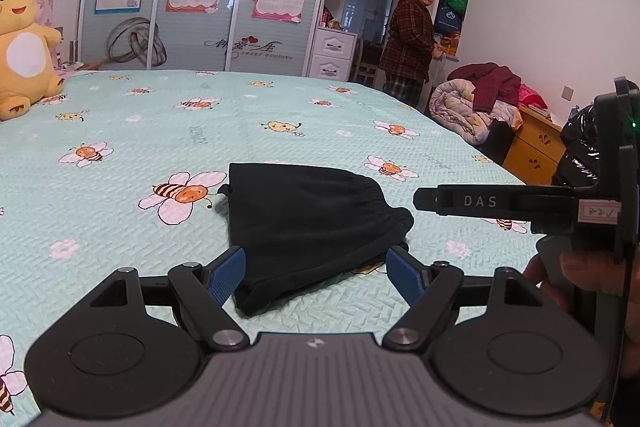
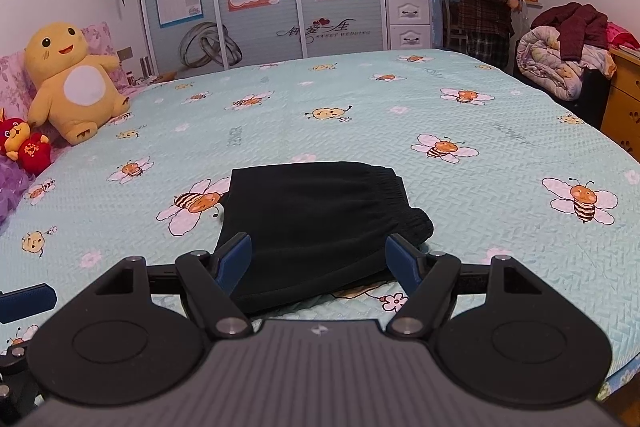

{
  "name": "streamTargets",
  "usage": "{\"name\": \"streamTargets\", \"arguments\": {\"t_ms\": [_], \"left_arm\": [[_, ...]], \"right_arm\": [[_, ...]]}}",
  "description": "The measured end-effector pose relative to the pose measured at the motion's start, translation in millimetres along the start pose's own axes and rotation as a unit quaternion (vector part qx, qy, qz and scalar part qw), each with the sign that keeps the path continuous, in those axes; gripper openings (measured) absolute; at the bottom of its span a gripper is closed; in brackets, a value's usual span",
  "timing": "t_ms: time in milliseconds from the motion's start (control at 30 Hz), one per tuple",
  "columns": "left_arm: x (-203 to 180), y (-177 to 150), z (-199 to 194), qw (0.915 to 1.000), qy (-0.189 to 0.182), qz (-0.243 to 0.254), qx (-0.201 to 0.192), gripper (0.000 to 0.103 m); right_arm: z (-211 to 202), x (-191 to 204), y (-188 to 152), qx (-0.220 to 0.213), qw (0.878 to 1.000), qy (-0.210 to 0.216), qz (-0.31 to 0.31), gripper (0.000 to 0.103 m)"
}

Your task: Fold clothes

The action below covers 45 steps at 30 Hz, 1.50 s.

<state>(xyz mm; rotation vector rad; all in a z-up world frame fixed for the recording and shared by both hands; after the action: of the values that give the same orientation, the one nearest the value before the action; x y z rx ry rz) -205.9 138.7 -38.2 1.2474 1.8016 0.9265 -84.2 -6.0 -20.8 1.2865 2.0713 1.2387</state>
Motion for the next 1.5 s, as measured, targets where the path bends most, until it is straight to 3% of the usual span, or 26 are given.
{"name": "streamTargets", "arguments": {"t_ms": [467, 733, 900, 1133, 1300, 1500], "left_arm": [[10, -9, 10, 0.9996, 0.005, -0.018, 0.021, 0.081], [25, -16, 18, 0.9985, 0.016, -0.040, 0.035, 0.081], [37, -22, 27, 0.9962, 0.013, -0.069, 0.053, 0.081], [68, -35, 44, 0.9869, 0.007, -0.139, 0.081, 0.081], [92, -39, 71, 0.9759, 0.004, -0.194, 0.100, 0.081], [108, -39, 116, 0.9641, -0.009, -0.233, 0.127, 0.081]], "right_arm": [[9, -17, -16, 0.020, 0.999, 0.026, 0.037, 0.074], [26, -47, -38, 0.054, 0.993, 0.036, 0.099, 0.074], [37, -69, -55, 0.075, 0.983, 0.054, 0.160, 0.074], [54, -107, -78, 0.085, 0.946, 0.097, 0.296, 0.074], [81, -133, -96, 0.089, 0.905, 0.131, 0.394, 0.074], [126, -165, -109, 0.079, 0.861, 0.138, 0.483, 0.074]]}}
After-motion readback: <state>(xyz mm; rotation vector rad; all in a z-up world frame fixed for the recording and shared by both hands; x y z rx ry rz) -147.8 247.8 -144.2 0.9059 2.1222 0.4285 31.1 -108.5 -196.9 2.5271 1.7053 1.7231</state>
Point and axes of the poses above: each gripper's, at about its wrist camera, not at the fingertips, and z roughly the way its jaws point, x to its left, y to its top, the point moved 1 cm from there along z, roughly the way its jaws point
